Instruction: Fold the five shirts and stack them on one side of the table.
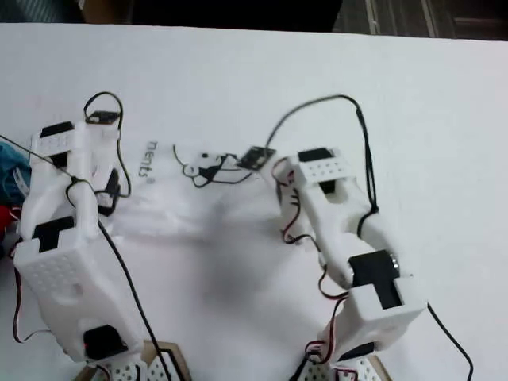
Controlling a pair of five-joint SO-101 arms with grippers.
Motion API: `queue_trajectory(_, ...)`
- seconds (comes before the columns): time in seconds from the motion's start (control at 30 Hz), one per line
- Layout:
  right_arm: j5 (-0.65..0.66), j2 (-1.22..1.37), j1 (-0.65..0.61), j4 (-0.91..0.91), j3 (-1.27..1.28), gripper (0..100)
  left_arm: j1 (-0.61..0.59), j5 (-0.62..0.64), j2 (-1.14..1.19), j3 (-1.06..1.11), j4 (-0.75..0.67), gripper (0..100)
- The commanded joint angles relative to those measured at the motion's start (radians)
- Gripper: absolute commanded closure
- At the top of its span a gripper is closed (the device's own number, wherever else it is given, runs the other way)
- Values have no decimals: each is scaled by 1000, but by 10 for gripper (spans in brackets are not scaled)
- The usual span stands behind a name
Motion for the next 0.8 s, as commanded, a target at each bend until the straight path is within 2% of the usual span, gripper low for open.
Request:
queue_trajectory(0.0,35,-71,62,-15,31,978,-28,6,15,-22,-40,975)
queue_trajectory(0.23,38,-96,8,2,12,978,-26,6,15,-24,-40,975)
queue_trajectory(0.47,34,-320,-99,150,-120,978,-26,6,15,-22,-40,975)
queue_trajectory(0.57,29,-371,-147,154,-187,978,-26,6,15,-22,-40,975)
queue_trajectory(0.77,-120,-243,-225,31,-210,978,-26,6,15,-22,-40,975)
